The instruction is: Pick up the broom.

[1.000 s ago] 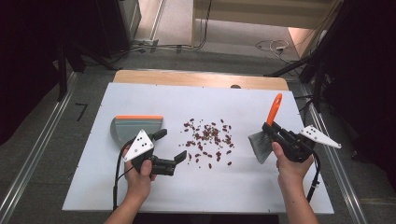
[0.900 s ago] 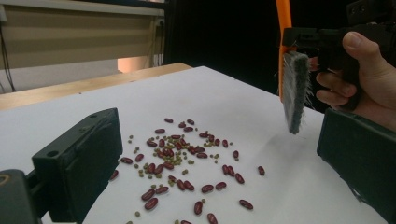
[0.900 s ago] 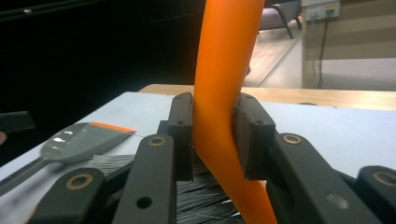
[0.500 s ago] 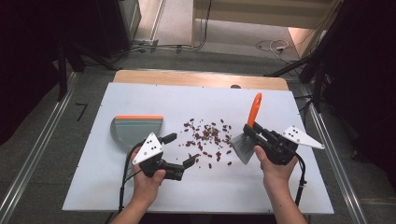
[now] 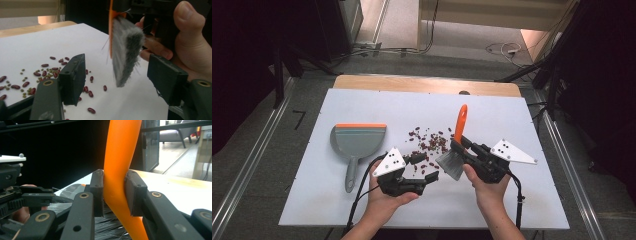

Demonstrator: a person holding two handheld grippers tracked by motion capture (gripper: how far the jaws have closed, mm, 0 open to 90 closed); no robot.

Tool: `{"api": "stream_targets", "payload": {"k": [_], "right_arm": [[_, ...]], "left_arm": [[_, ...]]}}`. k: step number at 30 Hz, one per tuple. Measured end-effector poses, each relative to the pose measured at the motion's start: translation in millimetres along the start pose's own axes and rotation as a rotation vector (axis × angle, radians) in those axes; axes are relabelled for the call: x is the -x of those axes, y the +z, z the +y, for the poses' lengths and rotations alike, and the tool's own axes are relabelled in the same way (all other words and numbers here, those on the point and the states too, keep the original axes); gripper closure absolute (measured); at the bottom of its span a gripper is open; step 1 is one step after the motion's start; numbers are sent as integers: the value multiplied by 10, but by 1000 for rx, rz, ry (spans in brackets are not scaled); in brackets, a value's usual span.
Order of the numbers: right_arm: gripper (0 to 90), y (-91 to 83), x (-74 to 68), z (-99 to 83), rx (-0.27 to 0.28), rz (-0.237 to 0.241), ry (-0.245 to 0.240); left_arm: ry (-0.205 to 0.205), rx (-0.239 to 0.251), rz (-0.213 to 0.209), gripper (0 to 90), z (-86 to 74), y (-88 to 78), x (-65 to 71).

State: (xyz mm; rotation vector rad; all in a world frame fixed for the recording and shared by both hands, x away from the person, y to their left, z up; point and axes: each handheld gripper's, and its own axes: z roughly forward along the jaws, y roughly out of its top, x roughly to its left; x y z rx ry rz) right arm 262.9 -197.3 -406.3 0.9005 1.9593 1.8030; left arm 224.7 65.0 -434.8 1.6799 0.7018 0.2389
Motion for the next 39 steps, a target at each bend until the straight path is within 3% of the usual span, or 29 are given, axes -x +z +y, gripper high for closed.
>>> {"api": "stream_targets", "payload": {"k": [5,14,18,22,26,28,31,33,36,39], "right_arm": [[688,57,-115,-20,3,10,8],[687,127,-292,-58,-1,33,9],[688,141,-334,-71,-3,47,1],[685,158,-327,-79,-5,56,2],[666,174,-279,-51,-32,118,-22],[589,167,-232,-25,-47,162,-21],[509,129,-99,15,-60,232,-18],[475,93,-16,29,-82,243,-35],[437,61,123,53,-125,289,-19],[471,29,208,74,-156,411,-9]], "left_arm": [[-16,-22,-35,400,-3,62,57],[-40,-40,0,593,-1,105,91],[-56,-58,11,707,1,109,67],[-46,-67,15,831,7,79,42],[-33,-74,-9,864,7,38,-28],[-26,-81,-30,867,13,11,-70],[-28,-67,-65,868,29,-58,-144],[-23,-58,-80,869,49,-107,-185],[-7,-53,-126,869,80,-178,-246],[7,-45,-180,869,100,-239,-299]]}}
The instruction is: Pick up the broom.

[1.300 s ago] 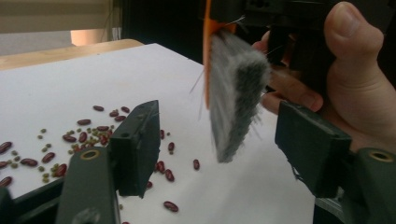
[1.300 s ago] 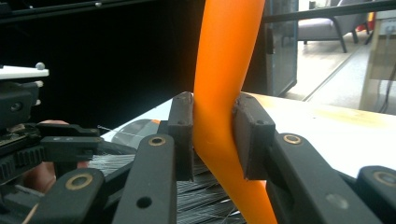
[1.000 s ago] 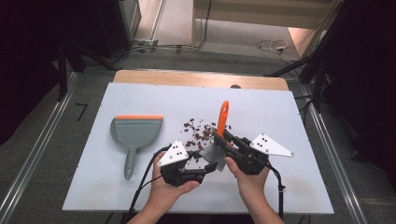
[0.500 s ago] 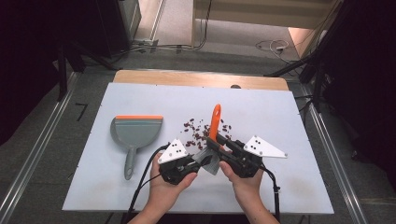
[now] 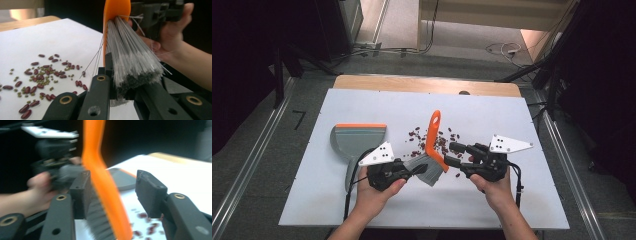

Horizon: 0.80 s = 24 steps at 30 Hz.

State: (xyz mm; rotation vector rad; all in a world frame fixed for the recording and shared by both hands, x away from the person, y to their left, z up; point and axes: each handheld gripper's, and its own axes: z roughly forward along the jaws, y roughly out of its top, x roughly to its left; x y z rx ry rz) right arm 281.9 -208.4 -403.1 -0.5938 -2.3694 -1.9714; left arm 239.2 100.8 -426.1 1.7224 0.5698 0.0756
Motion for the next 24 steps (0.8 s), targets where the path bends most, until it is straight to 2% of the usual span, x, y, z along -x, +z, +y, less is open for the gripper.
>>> {"api": "stream_targets", "payload": {"k": [2,4,7,11,15,18,22,24], "right_arm": [[490,-19,13,1,-42,66,-22],[494,-22,12,-12,-63,103,-24],[507,11,-2,-28,-90,132,-29],[509,85,-65,-43,-127,205,-64],[523,148,-112,-57,-162,258,-68],[561,183,-133,-71,-182,300,-71],[626,200,-140,-71,-205,294,-67],[626,209,-128,-77,-220,295,-57]], "left_arm": [[14,3,-40,869,12,-42,-20],[29,4,-85,869,27,-74,-32],[49,-3,-149,869,40,-89,-29],[48,-9,-197,869,44,-85,-20],[53,-6,-256,868,41,-81,-16],[62,-13,-279,868,42,-81,-10],[65,-17,-288,868,41,-81,-9],[63,-18,-290,868,40,-75,-6]]}}
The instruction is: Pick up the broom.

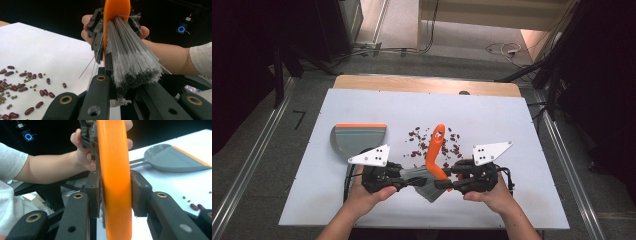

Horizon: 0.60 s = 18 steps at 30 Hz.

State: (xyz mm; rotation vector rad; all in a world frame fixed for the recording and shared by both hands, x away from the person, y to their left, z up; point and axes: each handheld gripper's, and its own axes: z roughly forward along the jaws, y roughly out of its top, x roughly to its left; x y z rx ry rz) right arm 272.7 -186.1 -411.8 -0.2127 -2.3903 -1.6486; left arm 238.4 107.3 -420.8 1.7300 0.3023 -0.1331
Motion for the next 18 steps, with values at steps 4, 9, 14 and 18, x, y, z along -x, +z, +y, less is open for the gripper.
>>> {"api": "stream_targets", "payload": {"k": [4,9,14,18], "right_arm": [[638,54,-10,-3,-42,22,1],[677,53,3,-11,-34,46,0],[684,57,-4,-6,-64,57,-1],[687,62,-18,15,-58,55,18]], "left_arm": [[-1,-11,-17,868,-4,21,3],[-8,-16,-31,868,-7,21,-7],[-18,-20,-41,867,-14,24,-19],[-37,-7,-61,860,-16,-3,-46]]}}
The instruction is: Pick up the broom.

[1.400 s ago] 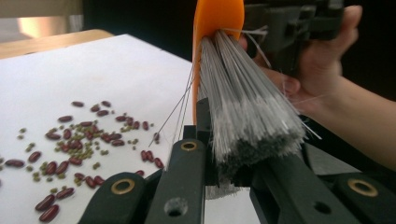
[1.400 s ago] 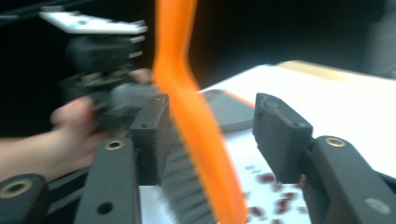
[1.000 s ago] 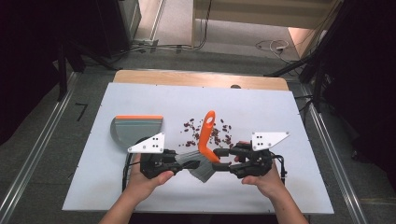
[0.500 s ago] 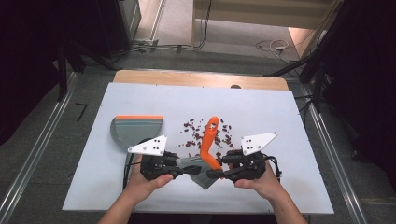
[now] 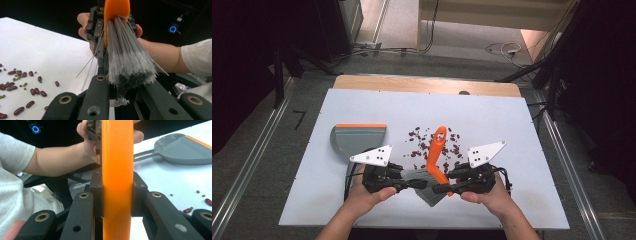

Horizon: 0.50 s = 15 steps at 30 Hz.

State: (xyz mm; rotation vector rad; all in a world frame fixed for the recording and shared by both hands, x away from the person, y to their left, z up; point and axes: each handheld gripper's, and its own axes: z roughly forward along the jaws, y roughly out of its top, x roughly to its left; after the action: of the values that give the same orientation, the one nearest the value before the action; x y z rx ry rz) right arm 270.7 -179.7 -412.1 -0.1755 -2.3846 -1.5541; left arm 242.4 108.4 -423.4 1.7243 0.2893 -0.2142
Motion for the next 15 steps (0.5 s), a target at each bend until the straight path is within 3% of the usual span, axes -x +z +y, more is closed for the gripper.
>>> {"api": "stream_targets", "payload": {"k": [4,7,12,13,15], "right_arm": [[689,24,-42,35,0,-43,13],[689,32,-65,55,-2,-73,8],[689,19,-59,57,4,-109,21],[689,13,-53,58,4,-111,23],[689,-8,-47,61,5,-139,28]], "left_arm": [[-20,28,-6,826,-25,-39,-37],[-33,40,4,744,-33,-58,-43],[-36,41,57,618,-44,-110,-55],[-31,41,95,582,-54,-127,-50],[-31,40,132,474,-69,-152,-52]]}}
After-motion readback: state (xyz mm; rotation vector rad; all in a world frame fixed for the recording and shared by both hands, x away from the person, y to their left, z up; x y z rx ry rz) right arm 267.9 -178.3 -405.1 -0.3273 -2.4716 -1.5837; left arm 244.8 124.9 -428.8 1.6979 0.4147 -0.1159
